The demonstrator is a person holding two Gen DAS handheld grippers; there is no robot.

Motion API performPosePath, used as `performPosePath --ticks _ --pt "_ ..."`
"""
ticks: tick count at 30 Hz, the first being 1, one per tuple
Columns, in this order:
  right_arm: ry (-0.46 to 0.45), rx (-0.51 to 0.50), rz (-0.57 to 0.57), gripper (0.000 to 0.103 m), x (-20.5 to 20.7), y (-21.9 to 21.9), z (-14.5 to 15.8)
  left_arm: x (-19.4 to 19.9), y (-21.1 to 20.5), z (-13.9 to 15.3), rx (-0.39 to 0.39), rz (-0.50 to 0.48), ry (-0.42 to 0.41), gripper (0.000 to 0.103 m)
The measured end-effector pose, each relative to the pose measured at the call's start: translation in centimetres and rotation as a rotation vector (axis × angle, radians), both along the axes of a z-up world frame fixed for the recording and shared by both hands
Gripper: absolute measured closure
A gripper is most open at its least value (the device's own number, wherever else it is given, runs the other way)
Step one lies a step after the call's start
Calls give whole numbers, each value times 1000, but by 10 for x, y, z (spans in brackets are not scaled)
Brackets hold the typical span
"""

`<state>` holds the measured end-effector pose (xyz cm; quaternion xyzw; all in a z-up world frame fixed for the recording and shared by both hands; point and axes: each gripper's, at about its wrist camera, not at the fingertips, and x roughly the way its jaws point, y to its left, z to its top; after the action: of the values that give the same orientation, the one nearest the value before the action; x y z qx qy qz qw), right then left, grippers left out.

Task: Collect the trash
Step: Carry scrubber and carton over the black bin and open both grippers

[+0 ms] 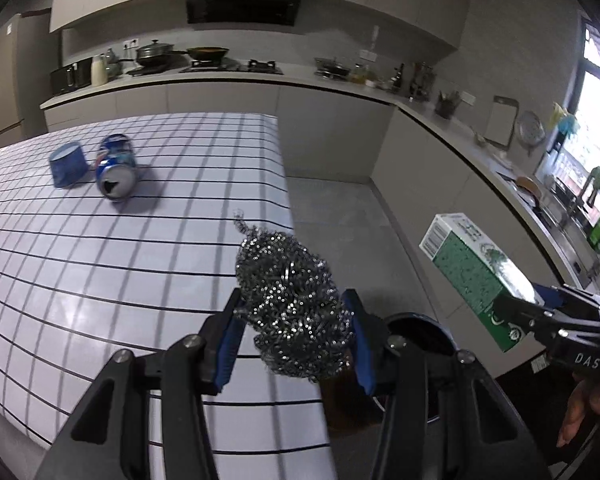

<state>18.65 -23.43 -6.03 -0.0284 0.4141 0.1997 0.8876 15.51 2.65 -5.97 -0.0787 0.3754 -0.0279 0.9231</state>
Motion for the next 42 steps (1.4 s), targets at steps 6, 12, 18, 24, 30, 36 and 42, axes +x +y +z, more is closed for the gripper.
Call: performPosePath --ticks 6,12,18,24,30,36,42 --pt "13 -10 -45 48 -8 -40 -5 1 -35 0 3 -48 0 54" --pt "22 -17 -87 48 -16 -77 -9 5 -74 -7 2 -103 14 54" --pt "50 -26 -126 48 -20 -110 -21 10 -112 -20 3 -162 47 54" --pt "93 -32 -151 48 -23 -135 -38 17 -146 -36 7 -215 90 54" --pt "141 -44 -164 48 -21 -149 -57 21 -167 -60 16 -250 153 54" --pt "186 -55 -154 48 -14 -155 -79 25 -176 -86 19 -258 227 54" --pt "247 -76 -100 48 -1 -155 -107 34 -183 -112 27 -259 302 54"
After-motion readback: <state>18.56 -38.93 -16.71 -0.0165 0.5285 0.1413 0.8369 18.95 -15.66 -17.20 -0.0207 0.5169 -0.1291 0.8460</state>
